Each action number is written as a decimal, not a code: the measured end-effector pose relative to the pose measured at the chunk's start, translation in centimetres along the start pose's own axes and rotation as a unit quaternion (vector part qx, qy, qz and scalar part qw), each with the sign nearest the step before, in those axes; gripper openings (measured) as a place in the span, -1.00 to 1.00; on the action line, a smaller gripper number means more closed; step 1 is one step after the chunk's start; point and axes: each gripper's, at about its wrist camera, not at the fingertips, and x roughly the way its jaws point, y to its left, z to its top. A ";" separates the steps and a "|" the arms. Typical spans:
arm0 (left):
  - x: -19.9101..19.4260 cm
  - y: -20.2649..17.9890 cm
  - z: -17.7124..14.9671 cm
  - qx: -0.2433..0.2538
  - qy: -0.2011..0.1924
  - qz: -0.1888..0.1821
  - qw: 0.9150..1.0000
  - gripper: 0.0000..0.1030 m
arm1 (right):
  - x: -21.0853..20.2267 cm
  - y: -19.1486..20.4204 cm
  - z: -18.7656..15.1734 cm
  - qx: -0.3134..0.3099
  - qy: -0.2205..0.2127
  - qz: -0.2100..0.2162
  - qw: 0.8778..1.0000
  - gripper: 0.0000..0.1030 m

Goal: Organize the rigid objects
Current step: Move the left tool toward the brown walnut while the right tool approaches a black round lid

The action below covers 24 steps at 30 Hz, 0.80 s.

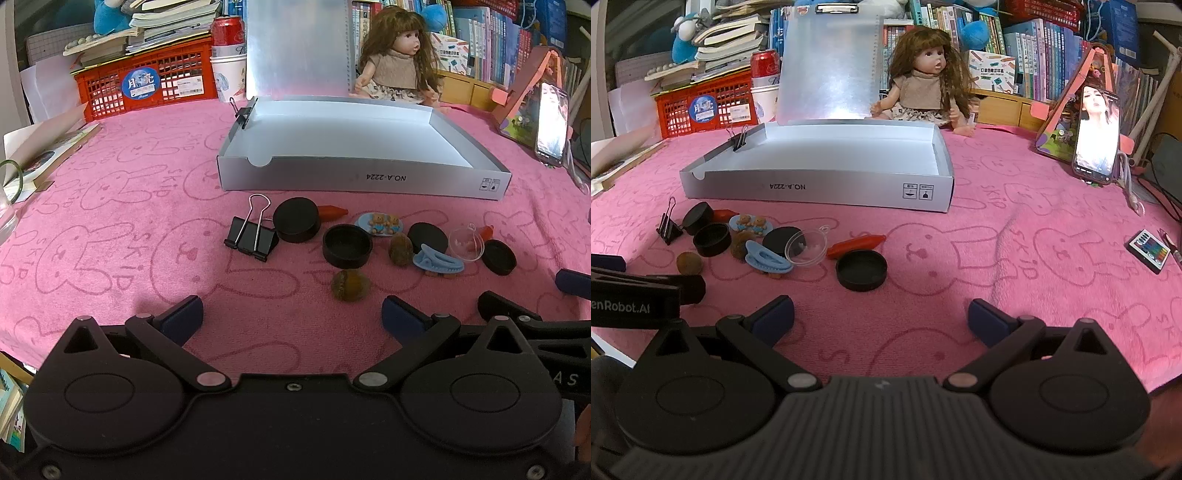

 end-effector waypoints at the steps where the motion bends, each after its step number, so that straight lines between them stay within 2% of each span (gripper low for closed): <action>1: 0.1 0.0 0.1 0.001 0.000 0.000 1.000 1.00 | 0.0 0.0 0.0 0.000 -0.001 0.000 1.000 1.00; 24: 0.2 0.0 0.4 0.002 0.005 0.000 1.000 1.00 | -0.2 0.0 0.1 0.001 0.000 -0.001 1.000 1.00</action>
